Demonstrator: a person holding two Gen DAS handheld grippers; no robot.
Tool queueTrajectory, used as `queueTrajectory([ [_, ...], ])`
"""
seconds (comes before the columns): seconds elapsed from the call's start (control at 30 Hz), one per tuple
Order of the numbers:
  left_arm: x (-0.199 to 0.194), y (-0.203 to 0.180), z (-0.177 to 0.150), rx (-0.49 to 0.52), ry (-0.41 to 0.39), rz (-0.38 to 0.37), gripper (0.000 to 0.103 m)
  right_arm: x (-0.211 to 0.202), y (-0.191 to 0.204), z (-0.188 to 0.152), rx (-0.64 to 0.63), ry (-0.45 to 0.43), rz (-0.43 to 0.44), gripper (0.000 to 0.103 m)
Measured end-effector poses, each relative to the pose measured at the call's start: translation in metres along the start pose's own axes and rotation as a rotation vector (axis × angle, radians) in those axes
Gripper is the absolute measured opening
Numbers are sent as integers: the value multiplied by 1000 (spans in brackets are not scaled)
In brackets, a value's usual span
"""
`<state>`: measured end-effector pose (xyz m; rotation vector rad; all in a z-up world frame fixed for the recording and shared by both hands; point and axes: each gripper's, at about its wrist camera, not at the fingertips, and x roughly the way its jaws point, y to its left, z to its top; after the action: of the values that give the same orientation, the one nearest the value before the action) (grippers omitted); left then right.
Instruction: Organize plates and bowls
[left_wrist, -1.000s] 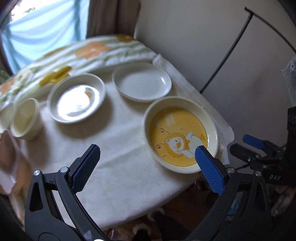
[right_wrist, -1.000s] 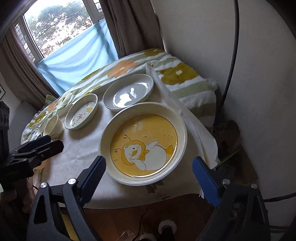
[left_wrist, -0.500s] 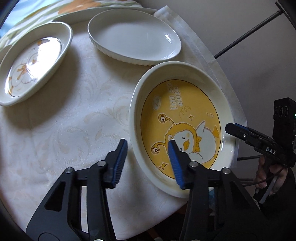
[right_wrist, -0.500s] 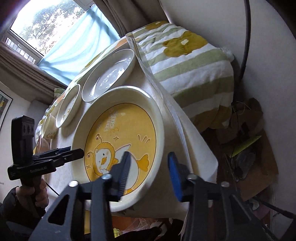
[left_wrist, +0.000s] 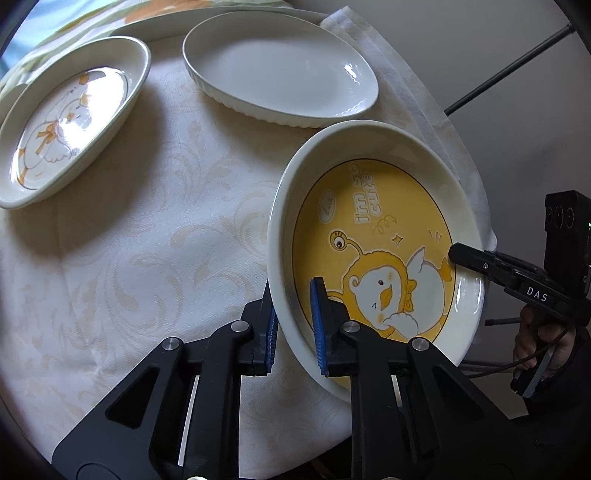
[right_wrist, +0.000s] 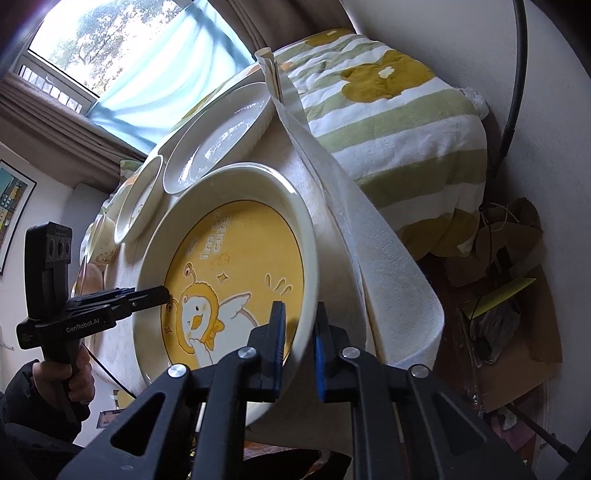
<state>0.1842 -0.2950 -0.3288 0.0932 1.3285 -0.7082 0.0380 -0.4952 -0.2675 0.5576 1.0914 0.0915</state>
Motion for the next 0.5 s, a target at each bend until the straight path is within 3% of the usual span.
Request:
queueTrajectory([
  [0.5, -42, -1, -26, 27, -71, 14, 14, -12, 13, 3, -98, 3, -39, 13],
])
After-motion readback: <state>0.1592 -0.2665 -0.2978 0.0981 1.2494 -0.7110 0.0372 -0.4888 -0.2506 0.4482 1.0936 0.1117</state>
